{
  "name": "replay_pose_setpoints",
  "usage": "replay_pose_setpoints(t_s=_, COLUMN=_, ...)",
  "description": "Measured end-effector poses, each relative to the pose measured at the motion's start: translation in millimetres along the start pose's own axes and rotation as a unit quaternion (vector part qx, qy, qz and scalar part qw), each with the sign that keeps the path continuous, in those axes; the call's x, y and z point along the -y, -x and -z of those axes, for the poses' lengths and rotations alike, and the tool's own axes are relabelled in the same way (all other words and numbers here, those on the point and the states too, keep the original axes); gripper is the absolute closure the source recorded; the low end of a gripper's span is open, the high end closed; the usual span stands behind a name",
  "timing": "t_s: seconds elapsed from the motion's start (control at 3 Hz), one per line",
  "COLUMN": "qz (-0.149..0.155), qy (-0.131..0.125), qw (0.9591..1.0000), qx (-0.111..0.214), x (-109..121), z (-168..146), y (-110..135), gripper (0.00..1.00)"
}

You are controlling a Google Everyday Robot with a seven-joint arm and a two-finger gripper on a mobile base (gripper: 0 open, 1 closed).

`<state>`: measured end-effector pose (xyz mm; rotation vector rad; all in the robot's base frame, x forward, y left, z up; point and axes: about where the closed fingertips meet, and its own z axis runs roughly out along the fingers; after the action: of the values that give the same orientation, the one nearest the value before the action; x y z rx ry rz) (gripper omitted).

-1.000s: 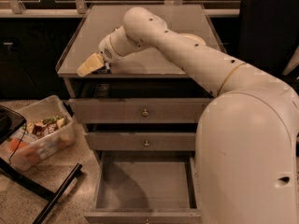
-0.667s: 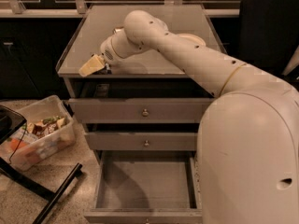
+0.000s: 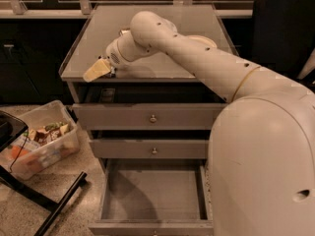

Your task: Place rxbar blueberry into bottom drawer

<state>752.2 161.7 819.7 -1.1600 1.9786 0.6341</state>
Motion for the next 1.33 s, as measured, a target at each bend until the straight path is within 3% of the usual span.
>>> replay_pose_setpoints(t_s=1.0, qz=-0.003, qy=-0.025, qw=0.9997, qx=0.004, x=6.4, z=15.7, y=0.5, gripper=0.89)
replay_pose_setpoints(t_s=1.33, qz=0.003, qy=-0.045, qw=0.9989, qx=0.014, x=-2.3, z=38.9, y=-4.4, gripper=1.0)
